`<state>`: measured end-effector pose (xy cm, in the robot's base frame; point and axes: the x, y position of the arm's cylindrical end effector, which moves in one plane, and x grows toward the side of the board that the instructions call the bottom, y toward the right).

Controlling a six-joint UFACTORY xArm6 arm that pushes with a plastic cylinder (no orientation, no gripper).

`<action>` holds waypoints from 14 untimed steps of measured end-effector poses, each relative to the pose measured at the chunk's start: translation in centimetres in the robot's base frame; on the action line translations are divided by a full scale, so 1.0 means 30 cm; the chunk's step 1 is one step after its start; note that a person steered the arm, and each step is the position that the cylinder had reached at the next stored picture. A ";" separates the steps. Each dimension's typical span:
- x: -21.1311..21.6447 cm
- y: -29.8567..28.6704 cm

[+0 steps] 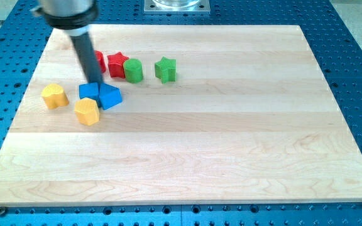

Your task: Place the yellow blocks horizontally to the left of the blue blocks

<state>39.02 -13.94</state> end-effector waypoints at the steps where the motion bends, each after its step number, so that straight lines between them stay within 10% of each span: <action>1: 0.046 0.218; 2: 0.321 0.333; 4: 0.206 0.105; 6: 0.427 -0.177; 14: 0.238 -0.463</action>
<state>46.15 -27.84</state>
